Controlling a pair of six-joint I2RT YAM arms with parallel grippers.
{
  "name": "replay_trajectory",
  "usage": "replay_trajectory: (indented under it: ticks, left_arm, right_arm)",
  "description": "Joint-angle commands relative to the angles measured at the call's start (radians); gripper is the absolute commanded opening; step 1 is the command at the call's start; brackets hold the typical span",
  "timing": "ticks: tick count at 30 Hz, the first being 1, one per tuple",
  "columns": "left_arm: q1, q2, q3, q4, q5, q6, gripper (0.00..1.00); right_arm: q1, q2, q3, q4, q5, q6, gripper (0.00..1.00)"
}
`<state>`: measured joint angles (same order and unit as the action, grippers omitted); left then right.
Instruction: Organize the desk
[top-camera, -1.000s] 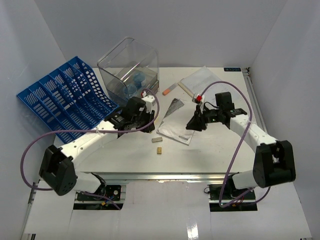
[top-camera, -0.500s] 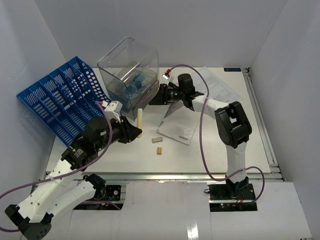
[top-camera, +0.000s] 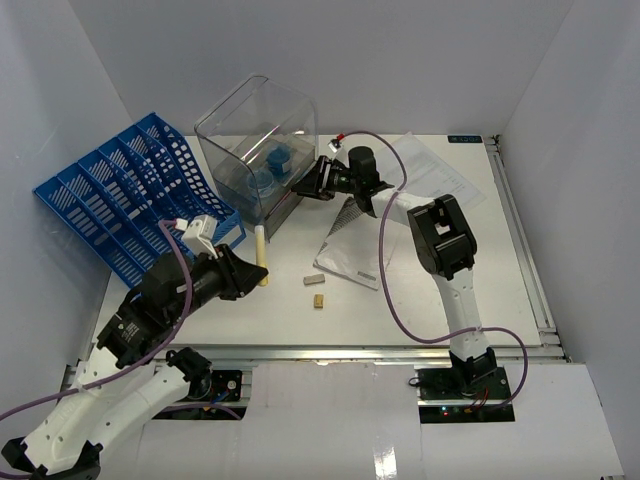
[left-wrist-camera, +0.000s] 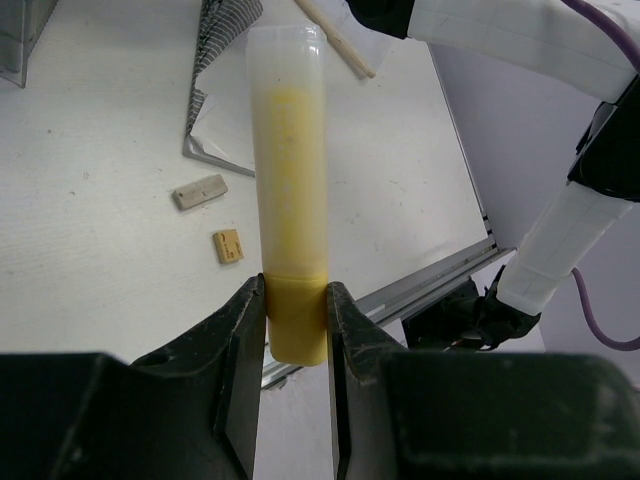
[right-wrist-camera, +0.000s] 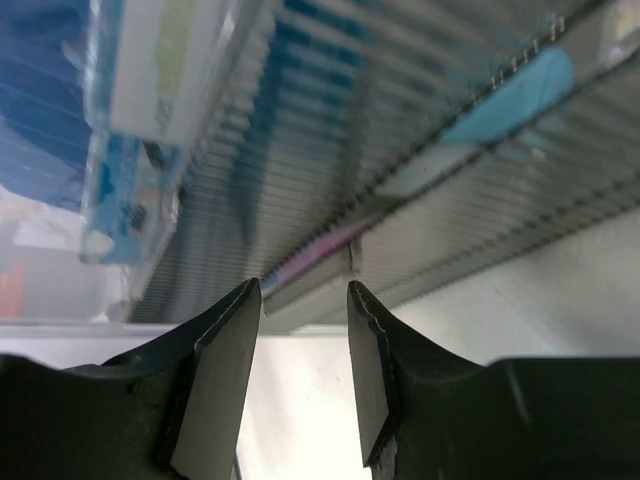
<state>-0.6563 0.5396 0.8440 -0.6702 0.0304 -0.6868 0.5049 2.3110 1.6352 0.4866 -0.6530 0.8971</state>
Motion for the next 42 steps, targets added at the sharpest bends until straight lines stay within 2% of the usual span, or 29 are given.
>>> replay_trajectory:
  ticks: [1,5,13,19,27,29,36,42]
  left_arm:
    - [0.004,-0.007,-0.011,-0.026,-0.015,-0.018,0.07]
    - [0.004,-0.009,-0.019,-0.023,-0.015,-0.019,0.08]
    - [0.004,0.065,-0.009,0.006,-0.014,0.029,0.08]
    - [0.004,0.240,0.002,0.102,-0.006,0.119,0.09]
    - [0.010,0.597,0.198,0.153,-0.110,0.391,0.11]
    - [0.015,0.728,0.286,0.158,-0.128,0.450,0.11]
    - [0.038,1.046,0.551,0.176,-0.184,0.625,0.12]
    - [0.052,1.215,0.692,0.149,-0.285,0.683,0.15]
  right_arm:
    - [0.000,0.050,0.086,0.096,0.033,0.081,0.44]
    - [-0.001,0.075,0.093,0.094,0.050,0.105,0.32]
    - [-0.004,0.045,-0.003,0.168,0.059,0.126,0.08]
    - [-0.037,-0.023,-0.138,0.229,0.041,0.134,0.08]
    - [-0.088,-0.150,-0.374,0.264,-0.014,0.063,0.08]
    - [-0.091,-0.161,-0.395,0.263,-0.020,0.051,0.08]
    - [-0.091,-0.170,-0.404,0.249,-0.023,0.012,0.08]
    - [-0.091,-0.181,-0.400,0.239,-0.034,-0.006,0.08]
